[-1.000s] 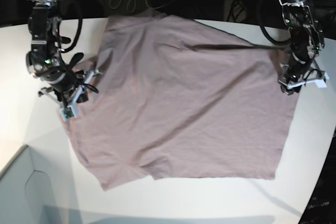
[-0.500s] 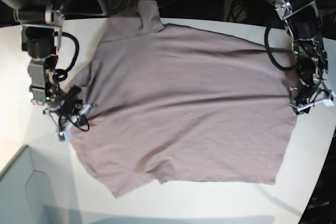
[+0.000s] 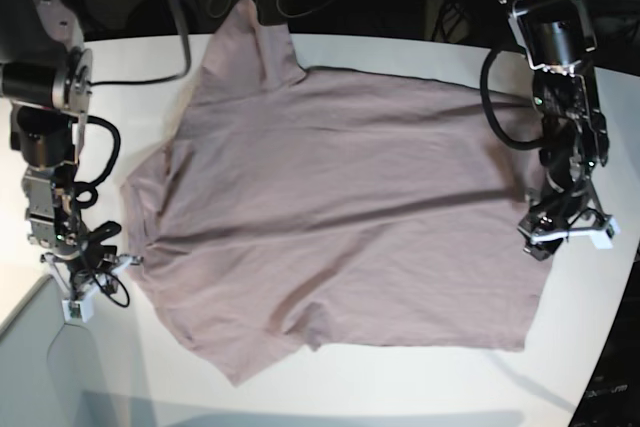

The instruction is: Layout the t-shirt on the table in an organized manner, then fold the t-shirt properly

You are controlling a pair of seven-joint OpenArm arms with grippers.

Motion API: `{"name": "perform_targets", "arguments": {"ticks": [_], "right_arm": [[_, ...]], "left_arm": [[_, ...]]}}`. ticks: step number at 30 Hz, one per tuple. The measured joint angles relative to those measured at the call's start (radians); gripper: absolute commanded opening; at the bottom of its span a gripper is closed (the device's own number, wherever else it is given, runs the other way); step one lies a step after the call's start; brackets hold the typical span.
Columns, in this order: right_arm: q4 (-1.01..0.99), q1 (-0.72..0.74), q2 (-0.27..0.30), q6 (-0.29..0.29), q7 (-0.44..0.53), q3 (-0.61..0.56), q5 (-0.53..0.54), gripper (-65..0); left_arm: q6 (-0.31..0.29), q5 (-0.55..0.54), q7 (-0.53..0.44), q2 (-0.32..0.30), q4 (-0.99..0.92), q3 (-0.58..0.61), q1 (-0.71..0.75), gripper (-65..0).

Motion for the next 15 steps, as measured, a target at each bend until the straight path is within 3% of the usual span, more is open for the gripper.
{"name": "perform_targets", "arguments": {"ticks": [5, 8, 10, 15], "right_arm": [[0.442, -0.270, 0.027, 0.009, -0.231, 0.005, -0.008, -65.0], [0.694, -0.438, -0.022, 0.050, -0.365, 0.024, -0.018, -64.4], [0.840, -0.526, -0.084, 0.098, -0.406, 0.064, 0.007, -58.9], [1.076, -0.667, -0.253, 0.211, -0.568, 0.168, -0.005, -35.4]], "left_arm": [[0.003, 0.006, 0.066, -0.015, 0.207, -0.008, 0.105, -32.1], [0.000, 0.006, 0.083, -0.007, 0.247, -0.003, 0.183, -32.1], [-0.005, 0.006, 0.087, -0.005, 0.262, -0.002, 0.227, -32.1], [-0.003, 0.008, 0.085, -0.006, 0.297, -0.069, 0.287, -32.1]]}}
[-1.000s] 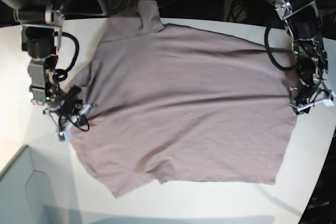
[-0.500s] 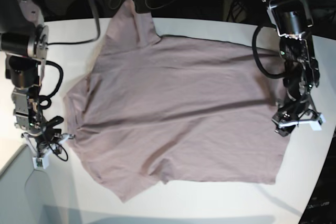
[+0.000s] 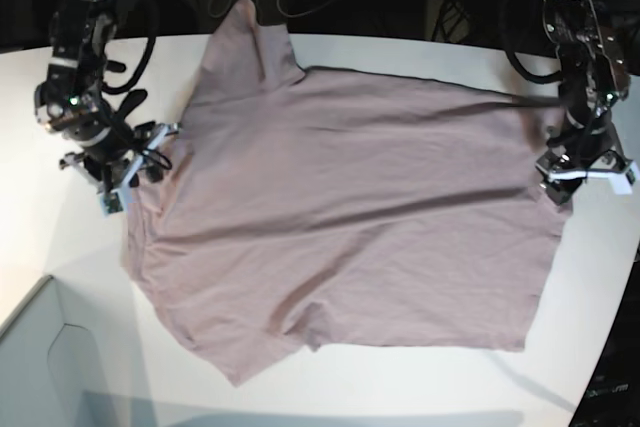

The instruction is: Layout the t-shirt on the table in an organized manner, then fold the t-shirt properly

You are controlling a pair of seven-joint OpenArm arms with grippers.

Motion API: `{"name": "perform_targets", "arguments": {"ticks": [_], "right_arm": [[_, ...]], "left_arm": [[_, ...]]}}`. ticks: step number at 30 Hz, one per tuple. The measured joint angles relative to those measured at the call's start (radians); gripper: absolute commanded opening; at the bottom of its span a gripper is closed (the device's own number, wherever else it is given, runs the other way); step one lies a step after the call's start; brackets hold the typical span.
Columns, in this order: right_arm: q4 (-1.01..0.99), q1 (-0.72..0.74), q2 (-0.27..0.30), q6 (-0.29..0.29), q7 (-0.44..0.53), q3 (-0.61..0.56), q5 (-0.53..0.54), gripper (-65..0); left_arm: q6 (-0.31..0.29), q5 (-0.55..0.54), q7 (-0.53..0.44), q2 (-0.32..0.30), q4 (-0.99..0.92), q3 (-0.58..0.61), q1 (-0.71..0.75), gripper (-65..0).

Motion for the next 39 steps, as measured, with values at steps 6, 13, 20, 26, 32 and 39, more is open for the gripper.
{"name": "perform_targets", "arguments": {"ticks": [6, 13, 20, 26, 32, 39], "right_arm": [[0.093, -0.072, -0.129, 0.071, -0.086, 0.042, 0.000, -19.3], [0.076, -0.126, -0.148, 0.082, -0.083, 0.040, -0.004, -19.0], [-0.055, -0.134, -0.159, 0.089, -0.074, 0.035, 0.005, -23.9], [-0.060, -0.129, -0.163, 0.099, -0.084, -0.016, 0.005, -62.4], [0.079, -0.161, -0.131, 0.002, -0.083, -0.101, -0.011, -65.0], [0.121, -0.171, -0.060, -0.258, -0.090, -0.453, -0.193, -65.0]], "left_arm": [[-0.004, -0.002, -0.004, 0.001, 0.011, -0.062, 0.034, -32.1], [-0.003, -0.003, -0.001, 0.002, 0.011, -0.101, 0.058, -32.1], [-0.004, -0.003, 0.000, 0.023, 0.011, -0.131, 0.056, -32.1], [-0.004, -0.003, 0.002, 0.024, 0.011, -0.132, 0.055, -32.1], [-0.004, -0.003, 0.001, 0.024, 0.011, -0.132, 0.055, -32.1], [-0.004, -0.003, 0.001, 0.023, 0.011, -0.130, 0.057, -32.1]]}}
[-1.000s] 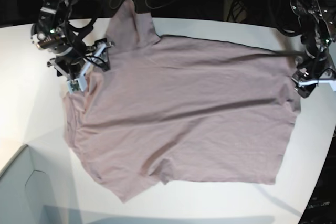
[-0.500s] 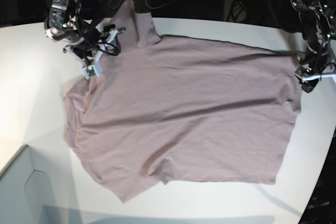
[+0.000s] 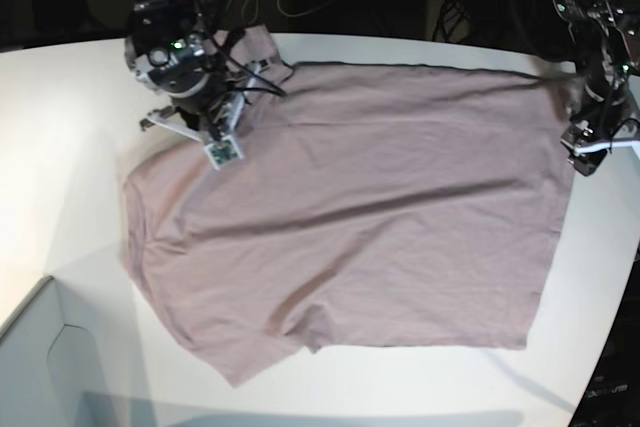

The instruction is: Layout the t-shirt on the table in an organized manner, then fold the t-shirt properly

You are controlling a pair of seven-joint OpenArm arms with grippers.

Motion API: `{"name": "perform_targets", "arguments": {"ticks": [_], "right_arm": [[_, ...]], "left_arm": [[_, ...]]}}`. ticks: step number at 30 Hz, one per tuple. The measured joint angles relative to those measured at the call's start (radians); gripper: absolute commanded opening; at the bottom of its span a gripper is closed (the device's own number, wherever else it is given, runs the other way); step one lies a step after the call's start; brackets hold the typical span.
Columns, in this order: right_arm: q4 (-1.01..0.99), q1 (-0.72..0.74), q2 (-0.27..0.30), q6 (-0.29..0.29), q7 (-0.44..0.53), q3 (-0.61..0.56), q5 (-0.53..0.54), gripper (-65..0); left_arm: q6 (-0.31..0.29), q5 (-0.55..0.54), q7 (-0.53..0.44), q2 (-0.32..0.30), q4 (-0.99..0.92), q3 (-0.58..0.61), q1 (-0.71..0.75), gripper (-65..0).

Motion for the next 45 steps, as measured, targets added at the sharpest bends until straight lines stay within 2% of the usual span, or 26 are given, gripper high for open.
{"name": "perform_targets", "arguments": {"ticks": [2, 4, 9, 10, 12, 17, 20, 25, 27, 31, 35, 39, 45], "right_arm": [[-0.021, 0.007, -0.006, 0.000, 0.010, -0.074, -0.060, -62.5], [-0.069, 0.032, -0.012, 0.001, 0.001, -0.124, -0.094, -54.6], [-0.133, 0.092, -0.024, 0.001, -0.075, -0.136, -0.109, -28.3], [-0.127, 0.092, -0.019, 0.001, -0.074, -0.135, -0.109, -24.4], [-0.069, 0.072, -0.016, 0.001, -0.076, -0.125, -0.113, -20.9], [0.176, -0.026, 0.018, 0.002, -0.078, -0.004, -0.112, -20.5], [0.221, -0.050, 0.016, 0.011, -0.070, 0.071, -0.106, -20.6], [0.123, -0.021, -0.003, 0.255, -0.081, 0.264, -0.114, -20.7], [0.035, 0.013, -0.018, 0.296, -0.067, 0.322, -0.098, -20.7], [-0.079, 0.064, -0.016, 0.307, -0.068, 0.394, -0.111, -20.7], [-0.095, 0.045, -0.022, 0.307, -0.007, 0.393, -0.111, -20.7], [-0.102, 0.011, -0.056, 0.307, 0.015, 0.392, -0.108, -20.7], [-0.177, 0.018, -0.050, 0.303, 0.111, 0.402, -0.082, -20.7]], "left_arm": [[0.000, 0.000, 0.000, 0.000, 0.000, 0.002, -0.003, -32.1], [0.000, 0.000, 0.000, 0.000, 0.000, 0.002, -0.002, -32.1], [0.000, -0.001, 0.000, 0.000, 0.000, 0.000, 0.009, -32.1], [0.000, -0.001, 0.000, 0.000, 0.000, 0.000, 0.012, -32.1], [0.000, 0.000, 0.000, 0.001, 0.000, 0.000, 0.016, -32.1], [0.000, 0.000, 0.001, -0.002, -0.003, 0.000, 0.013, -32.1], [0.000, 0.000, -0.007, -0.003, -0.014, 0.000, 0.009, -32.1], [0.000, -0.002, -0.004, -0.003, -0.070, 0.002, -0.019, -32.1], [-0.001, -0.001, -0.007, -0.002, -0.101, 0.002, -0.033, -32.1], [0.000, 0.000, 0.000, 0.002, -0.117, 0.004, -0.035, -32.1], [0.000, 0.000, 0.000, 0.000, -0.117, 0.003, -0.033, -32.1], [0.000, 0.000, -0.003, 0.000, -0.117, 0.003, -0.033, -32.1], [0.000, 0.000, -0.004, 0.000, -0.117, 0.003, -0.034, -32.1]]}}
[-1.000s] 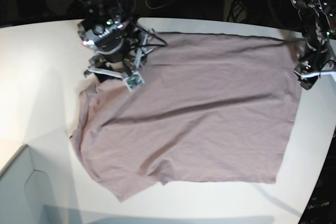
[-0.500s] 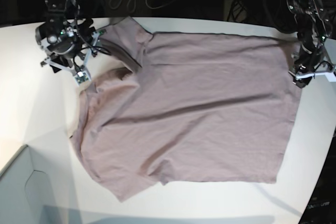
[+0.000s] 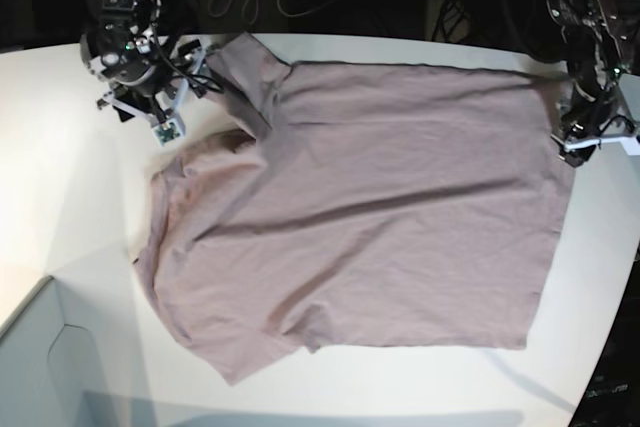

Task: Layout the t-shirt on the table in an organized manner, then fold the t-shirt properly
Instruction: 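Grasp the shirt's side edge with the right gripper and straighten it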

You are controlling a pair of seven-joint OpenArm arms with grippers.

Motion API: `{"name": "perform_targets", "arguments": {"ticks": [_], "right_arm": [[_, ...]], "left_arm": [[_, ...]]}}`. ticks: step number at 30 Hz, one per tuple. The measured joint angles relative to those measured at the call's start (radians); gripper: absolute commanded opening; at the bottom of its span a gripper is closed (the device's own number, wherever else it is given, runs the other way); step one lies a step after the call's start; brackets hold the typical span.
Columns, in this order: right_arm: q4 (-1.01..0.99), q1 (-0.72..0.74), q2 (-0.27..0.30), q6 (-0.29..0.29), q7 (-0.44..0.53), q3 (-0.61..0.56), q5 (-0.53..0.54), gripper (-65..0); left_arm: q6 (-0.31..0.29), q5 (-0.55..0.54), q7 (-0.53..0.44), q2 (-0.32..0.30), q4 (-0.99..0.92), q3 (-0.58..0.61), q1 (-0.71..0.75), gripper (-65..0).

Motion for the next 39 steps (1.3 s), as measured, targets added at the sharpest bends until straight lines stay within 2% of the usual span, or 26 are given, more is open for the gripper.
{"name": "perform_targets", "arguments": {"ticks": [4, 9, 17, 20, 22, 26, 33, 39], "right_arm": [[-0.014, 0.007, -0.014, 0.011, 0.027, 0.097, 0.026, -20.7], [-0.010, -0.019, -0.006, 0.011, 0.042, 0.182, 0.027, -20.6], [0.055, -0.246, -0.008, 0.011, 0.208, 0.201, 0.022, -20.6], [0.049, -0.315, -0.039, 0.015, 0.133, 0.205, -0.046, -20.6], [0.048, -0.344, -0.044, 0.015, 0.142, 0.205, -0.030, -20.6], [0.060, -0.330, -0.036, 0.014, 0.174, 0.241, -0.027, -20.6], [0.172, -0.346, -0.030, 0.015, 0.150, 0.248, -0.037, -20.6], [0.223, -0.216, -0.028, 0.015, 0.151, 0.241, -0.028, -20.6]], "left_arm": [[0.000, 0.010, -0.007, -0.004, -0.073, 0.000, -0.029, -32.1], [-0.008, 0.004, -0.034, -0.008, -0.185, -0.001, -0.081, -32.1], [-0.007, 0.007, -0.040, -0.008, -0.210, 0.008, -0.116, -32.1], [-0.003, 0.011, -0.037, -0.018, -0.213, 0.048, -0.126, -32.1], [-0.003, 0.011, -0.033, -0.015, -0.213, 0.061, -0.134, -32.1], [-0.005, 0.005, -0.026, -0.012, -0.214, 0.061, -0.145, -32.1], [-0.003, 0.007, -0.018, -0.012, -0.216, 0.063, -0.152, -32.1], [-0.004, 0.007, -0.011, -0.029, -0.220, 0.062, -0.150, -32.1]]}}
